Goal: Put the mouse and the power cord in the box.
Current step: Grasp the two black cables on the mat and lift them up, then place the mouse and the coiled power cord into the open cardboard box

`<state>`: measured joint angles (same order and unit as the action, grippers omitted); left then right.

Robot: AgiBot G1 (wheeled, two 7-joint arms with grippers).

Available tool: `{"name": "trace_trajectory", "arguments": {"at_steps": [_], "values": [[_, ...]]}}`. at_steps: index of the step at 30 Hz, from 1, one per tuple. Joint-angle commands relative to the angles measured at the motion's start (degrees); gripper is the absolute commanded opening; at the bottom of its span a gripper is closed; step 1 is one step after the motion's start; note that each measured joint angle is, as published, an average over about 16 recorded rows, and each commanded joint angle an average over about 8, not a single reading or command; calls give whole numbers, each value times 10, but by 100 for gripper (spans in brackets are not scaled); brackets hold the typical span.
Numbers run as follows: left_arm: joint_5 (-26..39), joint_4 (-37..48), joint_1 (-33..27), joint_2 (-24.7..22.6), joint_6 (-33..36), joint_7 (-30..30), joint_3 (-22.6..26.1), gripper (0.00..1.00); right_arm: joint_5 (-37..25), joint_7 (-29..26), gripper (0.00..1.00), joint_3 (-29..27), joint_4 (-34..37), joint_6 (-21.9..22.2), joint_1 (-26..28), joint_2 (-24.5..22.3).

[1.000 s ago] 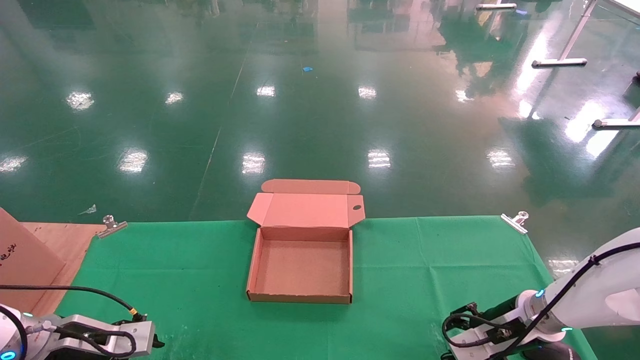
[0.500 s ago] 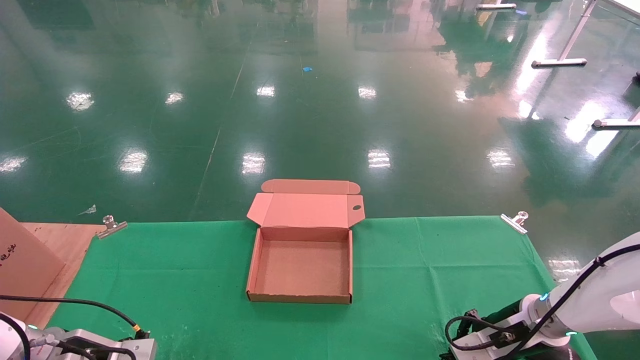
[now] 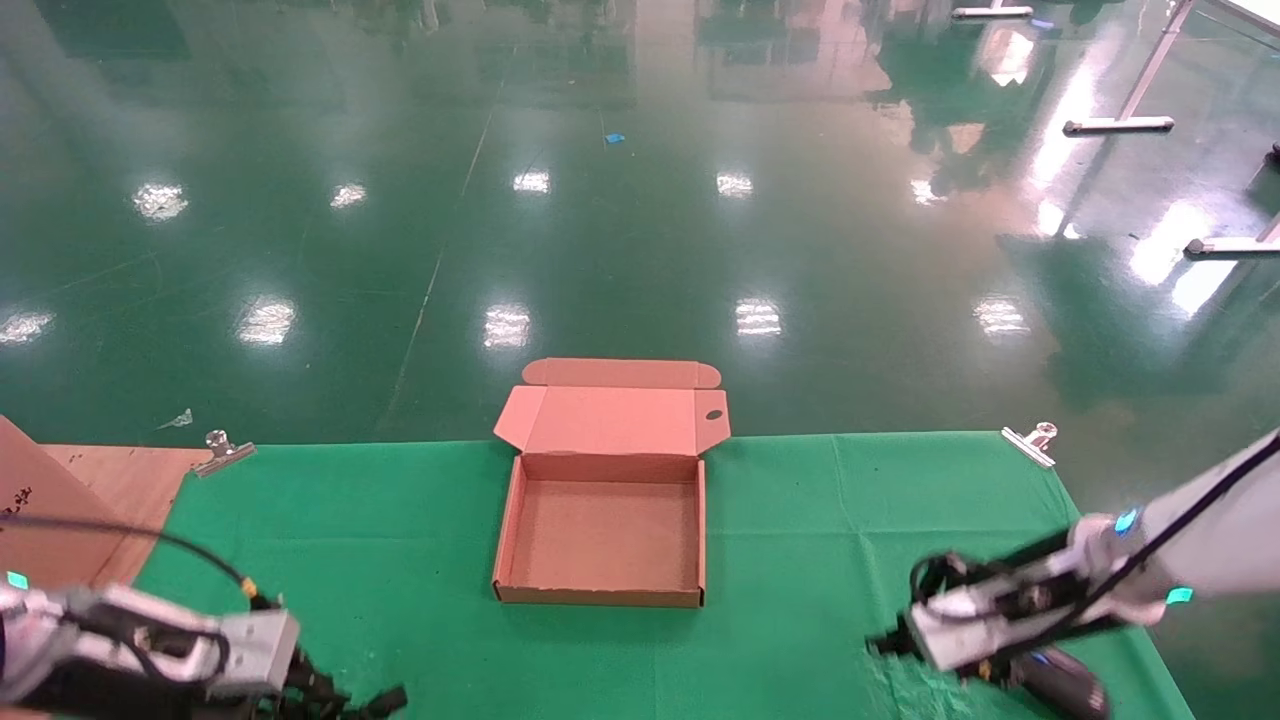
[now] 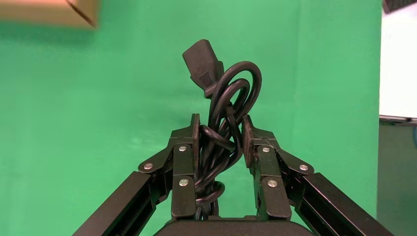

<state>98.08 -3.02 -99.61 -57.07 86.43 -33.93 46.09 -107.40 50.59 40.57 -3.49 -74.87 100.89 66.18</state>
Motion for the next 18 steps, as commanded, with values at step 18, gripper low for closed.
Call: {"name": "trace_trajectory", "arguments": {"at_steps": [18], "values": [[-7,-46,-191,-128,5,37,-2,0,41,-105,0,-27,-79,-75,164,91]]}}
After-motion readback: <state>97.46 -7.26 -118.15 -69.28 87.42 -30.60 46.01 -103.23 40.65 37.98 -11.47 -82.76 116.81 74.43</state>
